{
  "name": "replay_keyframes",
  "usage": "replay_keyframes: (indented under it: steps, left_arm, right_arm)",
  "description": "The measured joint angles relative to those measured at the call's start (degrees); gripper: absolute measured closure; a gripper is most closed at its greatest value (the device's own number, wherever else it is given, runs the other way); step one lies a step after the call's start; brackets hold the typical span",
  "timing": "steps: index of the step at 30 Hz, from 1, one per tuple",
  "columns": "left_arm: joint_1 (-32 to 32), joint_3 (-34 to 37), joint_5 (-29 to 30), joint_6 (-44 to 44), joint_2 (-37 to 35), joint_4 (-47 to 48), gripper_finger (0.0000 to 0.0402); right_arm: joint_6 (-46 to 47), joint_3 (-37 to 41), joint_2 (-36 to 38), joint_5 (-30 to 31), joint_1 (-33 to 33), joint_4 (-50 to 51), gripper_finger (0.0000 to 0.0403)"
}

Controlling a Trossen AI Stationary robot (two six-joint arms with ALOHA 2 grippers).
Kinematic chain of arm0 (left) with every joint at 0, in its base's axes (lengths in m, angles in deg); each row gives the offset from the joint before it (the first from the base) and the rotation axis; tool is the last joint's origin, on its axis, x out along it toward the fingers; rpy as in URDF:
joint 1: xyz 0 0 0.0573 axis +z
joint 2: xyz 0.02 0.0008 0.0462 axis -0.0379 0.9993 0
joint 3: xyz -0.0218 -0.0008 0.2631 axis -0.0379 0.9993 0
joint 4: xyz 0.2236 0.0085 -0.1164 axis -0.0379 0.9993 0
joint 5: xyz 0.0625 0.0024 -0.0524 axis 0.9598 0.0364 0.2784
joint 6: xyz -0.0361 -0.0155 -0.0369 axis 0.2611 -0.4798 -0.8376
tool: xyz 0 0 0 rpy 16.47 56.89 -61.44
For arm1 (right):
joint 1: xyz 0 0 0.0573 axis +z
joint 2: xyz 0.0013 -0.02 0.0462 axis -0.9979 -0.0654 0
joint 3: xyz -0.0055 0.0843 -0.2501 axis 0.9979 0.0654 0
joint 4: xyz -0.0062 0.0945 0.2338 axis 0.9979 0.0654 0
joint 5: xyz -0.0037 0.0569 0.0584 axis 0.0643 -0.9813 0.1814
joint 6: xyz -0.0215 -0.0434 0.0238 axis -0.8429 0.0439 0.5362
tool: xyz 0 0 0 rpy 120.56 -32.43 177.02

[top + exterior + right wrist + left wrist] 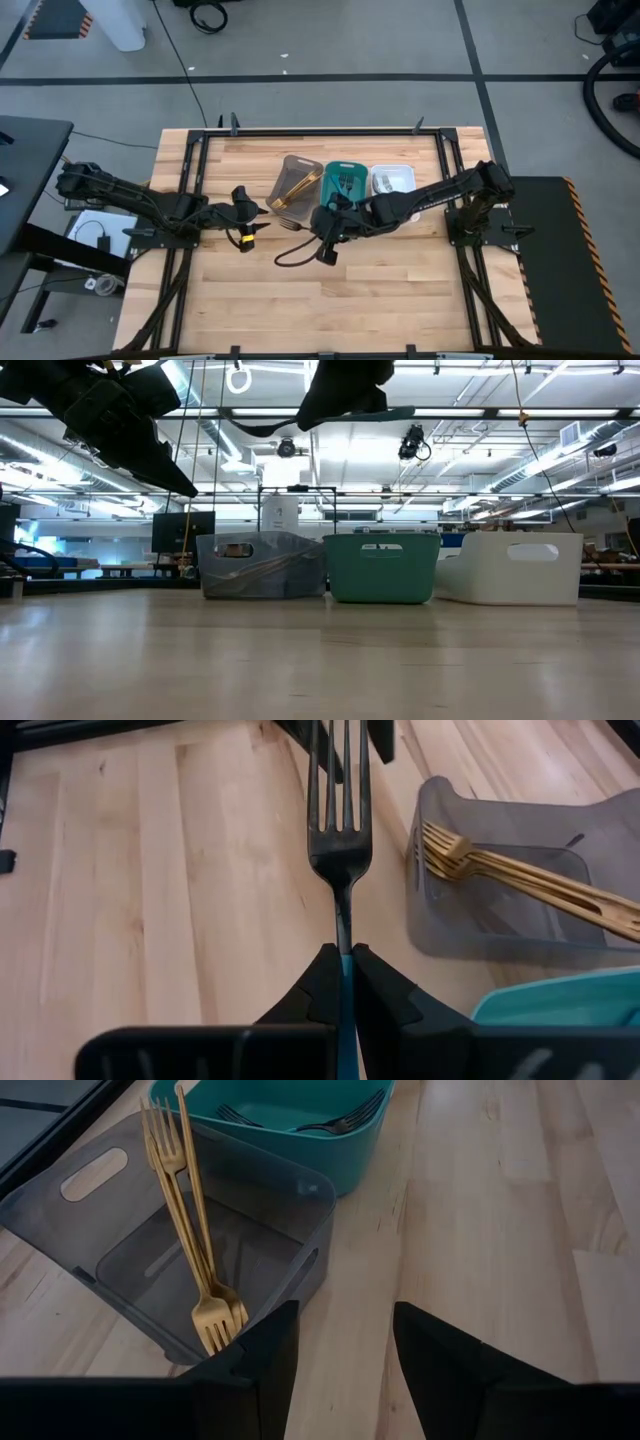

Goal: Sort silverware by color (type)
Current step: Put the blue fork into the green bin

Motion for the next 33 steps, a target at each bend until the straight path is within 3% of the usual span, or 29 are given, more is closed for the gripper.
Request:
replay_keyframes:
  steps: [8, 20, 33]
  left_arm:
    - [0.0, 0.0, 0.0, 0.0, 0.0, 0.0, 0.023]
    - [0.0, 0.0, 0.0, 0.0, 0.0, 0.0, 0.023]
    - [0.0, 0.0, 0.0, 0.0, 0.0, 0.0, 0.023]
  right_arm:
    - [2.0, 0.0, 0.0, 1.2, -1.8, 0.7, 0.0383]
    - [6.0, 0.0, 0.0, 12.1, -3.1, 5.3, 0.0383]
    - [12.7, 0.0, 0.0, 19.3, -4.2, 11.6, 0.0383]
